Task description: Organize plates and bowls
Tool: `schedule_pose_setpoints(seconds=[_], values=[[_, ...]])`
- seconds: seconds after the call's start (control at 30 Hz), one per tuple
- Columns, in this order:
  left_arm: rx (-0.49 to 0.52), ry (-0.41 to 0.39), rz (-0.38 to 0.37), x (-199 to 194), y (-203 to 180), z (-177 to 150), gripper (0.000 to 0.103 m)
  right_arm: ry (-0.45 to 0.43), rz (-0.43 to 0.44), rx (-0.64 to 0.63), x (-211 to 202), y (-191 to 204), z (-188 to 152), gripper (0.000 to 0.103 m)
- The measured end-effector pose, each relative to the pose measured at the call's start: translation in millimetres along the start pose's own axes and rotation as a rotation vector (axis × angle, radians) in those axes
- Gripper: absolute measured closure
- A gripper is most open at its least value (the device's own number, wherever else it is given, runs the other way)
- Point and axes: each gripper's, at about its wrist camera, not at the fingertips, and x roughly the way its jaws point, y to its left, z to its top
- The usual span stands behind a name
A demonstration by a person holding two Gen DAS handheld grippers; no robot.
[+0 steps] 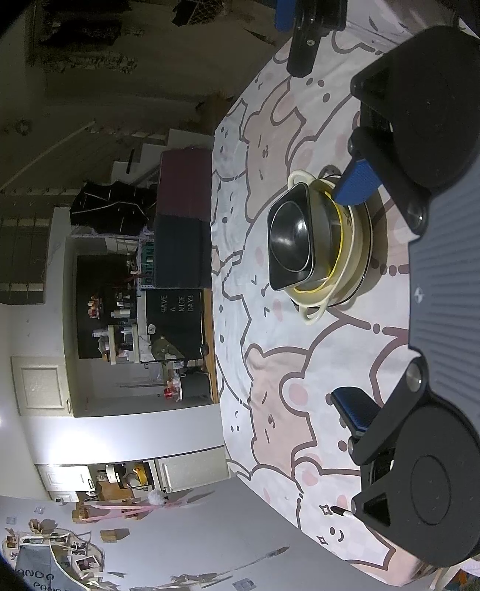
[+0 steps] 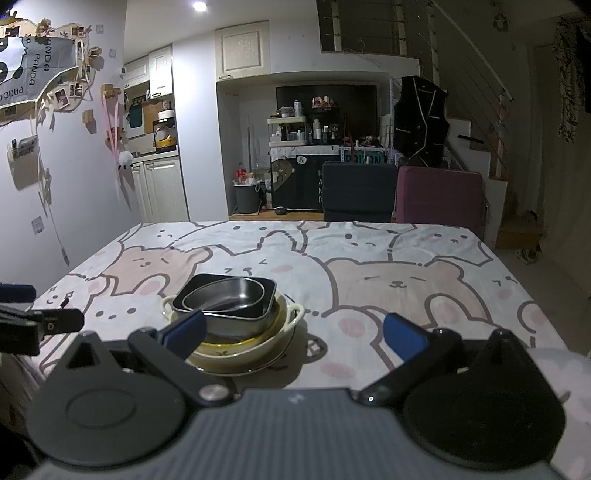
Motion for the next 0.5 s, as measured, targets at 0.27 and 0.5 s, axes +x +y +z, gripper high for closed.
schedule_pose_setpoints(seconds=[0.27,0.5], values=[[-0.002,0.001,-0.003,0.0,0.2,-0.1,0.000,0.001,0.000,0.000,1.6,-0.8,-0.3,0.000],[-0.001,0.002,-0.004,0.0,0.5,-0.2,0.000,0.001,0.000,0.001,1.6,-0.7,-0.3,0.000]])
